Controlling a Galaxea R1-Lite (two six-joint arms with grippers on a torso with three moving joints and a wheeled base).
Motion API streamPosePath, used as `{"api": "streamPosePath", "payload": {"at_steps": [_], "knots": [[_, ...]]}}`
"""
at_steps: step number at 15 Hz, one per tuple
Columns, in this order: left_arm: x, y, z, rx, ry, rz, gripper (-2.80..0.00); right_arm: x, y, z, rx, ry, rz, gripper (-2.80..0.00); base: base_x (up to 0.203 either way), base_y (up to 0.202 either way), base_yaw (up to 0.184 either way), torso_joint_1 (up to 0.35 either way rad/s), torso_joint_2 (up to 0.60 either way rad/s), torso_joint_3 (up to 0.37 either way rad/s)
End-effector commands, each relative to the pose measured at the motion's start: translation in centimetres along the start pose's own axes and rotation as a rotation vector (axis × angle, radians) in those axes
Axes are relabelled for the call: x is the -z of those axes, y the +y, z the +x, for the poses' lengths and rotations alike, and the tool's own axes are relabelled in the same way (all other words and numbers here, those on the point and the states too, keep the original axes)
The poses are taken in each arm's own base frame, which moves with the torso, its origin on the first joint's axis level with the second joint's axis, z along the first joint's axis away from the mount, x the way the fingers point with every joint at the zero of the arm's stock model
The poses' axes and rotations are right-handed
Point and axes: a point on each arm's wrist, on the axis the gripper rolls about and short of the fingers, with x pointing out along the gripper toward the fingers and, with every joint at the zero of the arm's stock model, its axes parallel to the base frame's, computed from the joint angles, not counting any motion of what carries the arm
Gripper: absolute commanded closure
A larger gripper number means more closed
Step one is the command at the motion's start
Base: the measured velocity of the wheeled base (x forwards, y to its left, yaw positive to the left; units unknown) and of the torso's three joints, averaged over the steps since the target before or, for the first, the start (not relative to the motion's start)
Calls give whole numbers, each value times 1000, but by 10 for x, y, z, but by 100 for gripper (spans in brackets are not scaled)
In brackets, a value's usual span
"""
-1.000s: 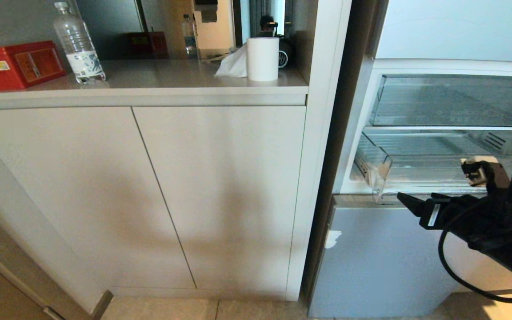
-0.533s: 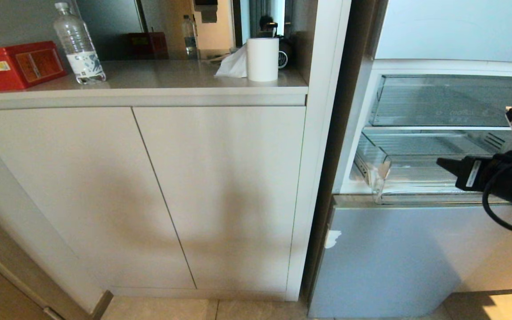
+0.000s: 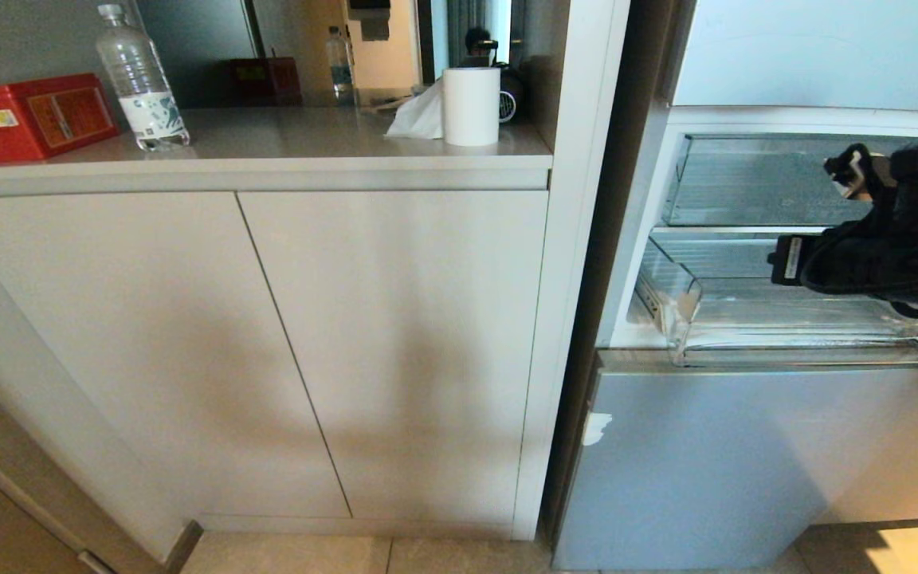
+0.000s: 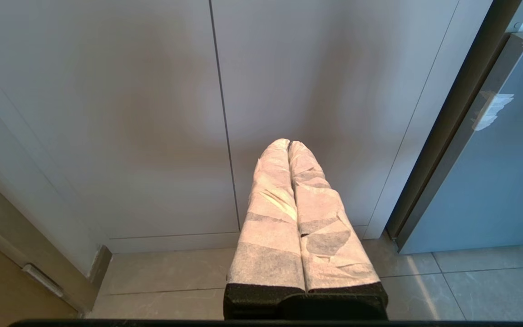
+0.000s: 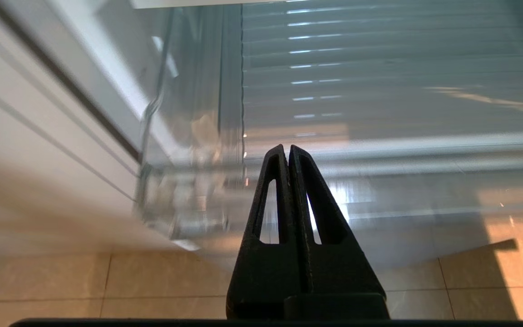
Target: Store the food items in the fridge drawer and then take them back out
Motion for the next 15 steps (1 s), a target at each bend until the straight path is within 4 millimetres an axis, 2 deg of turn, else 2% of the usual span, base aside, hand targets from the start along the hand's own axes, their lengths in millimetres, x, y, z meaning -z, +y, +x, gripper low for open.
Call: {"api": "streamPosePath", "payload": {"at_steps": [1, 3, 5, 9, 11, 15], "knots": [[0, 0, 0, 0, -1, 0, 0, 8, -1, 46, 9, 71, -1, 0, 0, 0, 0, 0, 0, 0], [0, 0, 0, 0, -1, 0, 0, 9, -3, 67, 19, 123, -1, 0, 0, 0, 0, 0, 0, 0], [0, 0, 0, 0, -1, 0, 0, 9, -7, 67, 33, 214, 1, 0, 0, 0, 0, 0, 0, 0], [0, 0, 0, 0, -1, 0, 0, -12, -13, 24, 30, 288, 12, 0, 0, 0, 0, 0, 0, 0], [0, 0, 0, 0, -1, 0, 0, -14, -21, 4, 33, 347, 27, 0, 0, 0, 0, 0, 0, 0], [0, 0, 0, 0, -1, 0, 0, -9, -30, 7, 47, 373, 42, 0, 0, 0, 0, 0, 0, 0]]}}
